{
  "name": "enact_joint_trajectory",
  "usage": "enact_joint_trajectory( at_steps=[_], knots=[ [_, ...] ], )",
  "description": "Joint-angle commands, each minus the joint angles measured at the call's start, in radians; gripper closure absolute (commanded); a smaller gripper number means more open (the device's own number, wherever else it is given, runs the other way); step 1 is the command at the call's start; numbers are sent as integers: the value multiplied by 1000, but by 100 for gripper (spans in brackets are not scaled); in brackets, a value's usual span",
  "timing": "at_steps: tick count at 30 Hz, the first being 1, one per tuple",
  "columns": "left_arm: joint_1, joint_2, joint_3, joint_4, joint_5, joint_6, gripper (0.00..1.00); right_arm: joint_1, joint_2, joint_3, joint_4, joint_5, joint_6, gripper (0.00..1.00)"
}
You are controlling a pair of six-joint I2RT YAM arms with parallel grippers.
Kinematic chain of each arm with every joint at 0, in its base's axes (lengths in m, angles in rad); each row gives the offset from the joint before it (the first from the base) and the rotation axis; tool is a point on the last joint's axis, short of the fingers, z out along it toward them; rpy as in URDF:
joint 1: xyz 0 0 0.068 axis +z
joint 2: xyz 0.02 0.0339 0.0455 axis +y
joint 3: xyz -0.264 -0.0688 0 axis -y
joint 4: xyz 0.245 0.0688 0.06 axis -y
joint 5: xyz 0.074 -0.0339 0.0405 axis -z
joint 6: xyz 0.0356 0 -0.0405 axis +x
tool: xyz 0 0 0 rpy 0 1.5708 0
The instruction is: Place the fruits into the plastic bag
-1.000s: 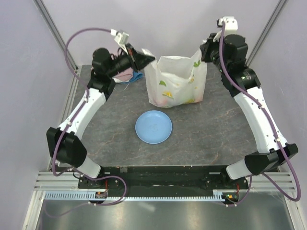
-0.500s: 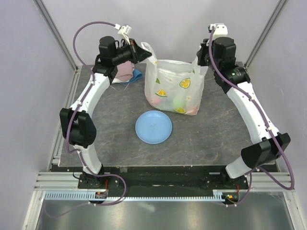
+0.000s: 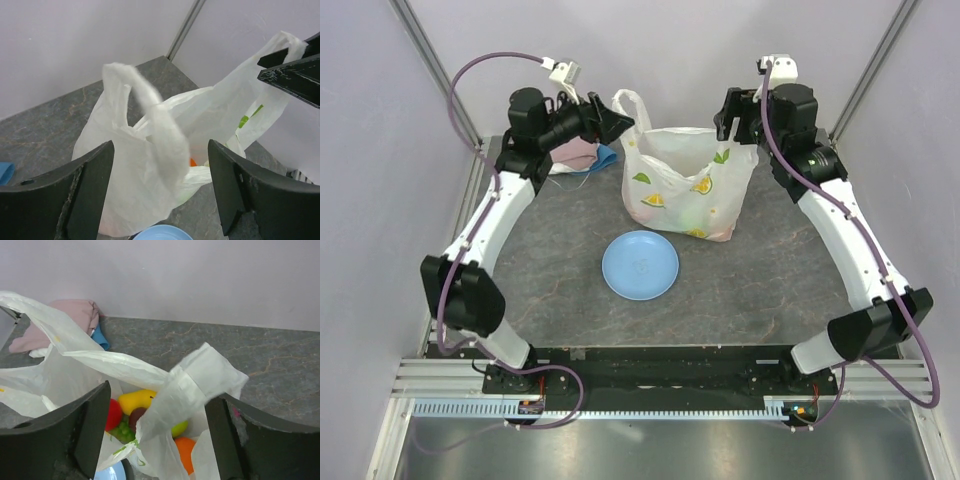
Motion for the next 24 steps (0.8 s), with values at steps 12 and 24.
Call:
enact_joint_trajectory(
  at_steps=[12, 24],
  knots=[
    [111, -331, -274, 137, -171, 7, 11, -58, -279, -153, -34, 83, 10, 2],
    [385, -487, -480, -20, -269, -19, 11, -554, -391, -407, -26, -164, 157, 2]
  ],
)
